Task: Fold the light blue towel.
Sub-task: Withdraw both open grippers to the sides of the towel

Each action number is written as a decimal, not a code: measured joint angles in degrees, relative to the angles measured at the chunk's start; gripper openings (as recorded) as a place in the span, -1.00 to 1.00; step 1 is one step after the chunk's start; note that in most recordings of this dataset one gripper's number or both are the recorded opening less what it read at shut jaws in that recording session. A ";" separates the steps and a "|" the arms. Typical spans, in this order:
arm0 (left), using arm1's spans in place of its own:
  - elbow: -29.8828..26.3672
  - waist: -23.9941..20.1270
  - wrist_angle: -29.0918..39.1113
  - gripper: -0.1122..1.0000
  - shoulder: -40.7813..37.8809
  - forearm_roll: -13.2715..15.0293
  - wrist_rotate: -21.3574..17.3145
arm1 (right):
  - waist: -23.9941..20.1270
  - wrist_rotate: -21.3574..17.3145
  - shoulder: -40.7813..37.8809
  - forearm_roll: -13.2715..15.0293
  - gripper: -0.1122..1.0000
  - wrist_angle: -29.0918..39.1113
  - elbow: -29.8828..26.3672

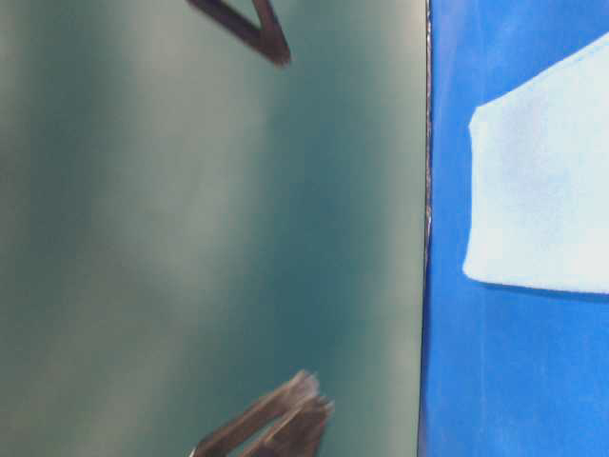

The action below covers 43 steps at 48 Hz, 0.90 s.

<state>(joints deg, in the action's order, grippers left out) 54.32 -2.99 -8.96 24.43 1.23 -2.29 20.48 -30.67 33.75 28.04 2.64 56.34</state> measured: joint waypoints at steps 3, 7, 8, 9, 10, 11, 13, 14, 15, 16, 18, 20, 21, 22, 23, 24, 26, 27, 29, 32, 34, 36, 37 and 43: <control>2.37 -0.79 -2.46 0.52 1.93 -0.09 -0.09 | -0.62 -1.14 2.37 0.00 0.30 -1.67 2.72; 5.01 -1.58 -5.54 0.52 3.52 0.00 -0.09 | -0.70 -2.81 4.66 -0.09 0.30 -4.22 5.89; 5.45 -1.67 -5.98 0.52 3.78 0.00 -0.09 | -0.70 -2.90 4.92 -0.09 0.30 -4.75 6.50; 5.98 -1.85 -6.68 0.52 3.96 -0.09 -0.09 | -0.62 -3.08 5.27 -0.09 0.30 -5.27 7.12; 6.42 -1.93 -6.94 0.52 4.04 0.00 -0.09 | -0.70 -3.34 5.45 0.00 0.30 -5.54 7.47; 6.59 -2.02 -7.29 0.52 4.13 0.00 -0.09 | -0.70 -3.34 5.63 -0.09 0.30 -5.80 7.65; 6.86 -2.20 -7.65 0.52 4.22 0.00 -0.09 | -0.70 -3.43 5.71 -0.09 0.30 -6.06 7.82; 6.86 -2.29 -7.73 0.52 4.13 0.00 -0.09 | -0.70 -3.43 5.71 -0.09 0.30 -6.15 7.73; 6.86 -2.29 -7.82 0.52 4.22 0.00 -0.09 | -0.88 -3.43 5.71 -0.09 0.30 -6.24 7.73; 6.86 -2.29 -7.82 0.52 4.22 0.00 -0.09 | -0.70 -3.43 5.63 -0.09 0.30 -6.33 7.73; 6.94 -2.29 -7.82 0.52 4.22 0.00 -0.09 | -0.70 -3.43 5.63 0.00 0.30 -6.50 7.82; 6.94 -2.37 -7.91 0.52 4.22 0.00 -0.09 | -0.70 -3.43 5.71 -0.09 0.30 -6.59 7.73; 6.94 -2.29 -7.91 0.52 4.22 0.00 0.00 | -0.70 -3.43 5.71 -0.09 0.30 -6.59 7.82; 6.86 -2.37 -7.91 0.52 4.22 0.00 0.00 | -0.88 -3.43 5.63 -0.09 0.30 -6.50 7.82; 6.94 -2.29 -7.91 0.52 4.22 0.00 -0.09 | -0.70 -3.43 5.63 -0.09 0.30 -6.59 7.73; 6.94 -2.37 -7.91 0.52 4.22 0.00 -0.09 | -0.70 -3.43 5.71 -0.09 0.30 -6.59 7.73; 6.86 -2.29 -7.91 0.52 4.13 -0.09 -0.09 | -0.88 -3.43 5.63 -0.09 0.30 -6.59 7.73; 6.94 -2.37 -7.91 0.52 4.22 0.00 -0.09 | -0.70 -3.43 5.71 -0.09 0.30 -6.59 7.82; 6.94 -2.37 -7.82 0.52 4.22 0.00 -0.09 | -0.70 -3.43 5.63 -0.09 0.30 -6.59 7.82; 6.94 -2.37 -7.91 0.52 4.22 0.00 -0.09 | -0.88 -3.43 5.71 -0.09 0.30 -6.59 7.73; 6.94 -2.37 -7.91 0.52 4.22 0.00 -0.09 | -0.88 -3.43 5.71 -0.09 0.30 -6.59 7.73; 6.86 -2.37 -7.91 0.51 4.13 0.00 -0.09 | -0.70 -3.43 5.71 -0.09 0.30 -6.59 7.82; 6.86 -2.37 -7.91 0.51 4.13 0.00 0.00 | -0.70 -3.43 5.63 -0.09 0.30 -6.42 7.73; 5.36 -2.90 -7.82 0.51 2.90 0.00 -0.09 | -0.88 -3.34 4.66 0.00 0.30 -4.13 5.63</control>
<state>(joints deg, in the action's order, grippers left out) 59.68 -5.89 -16.79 27.33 1.23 -2.37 19.60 -34.01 38.41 28.04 -1.49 61.96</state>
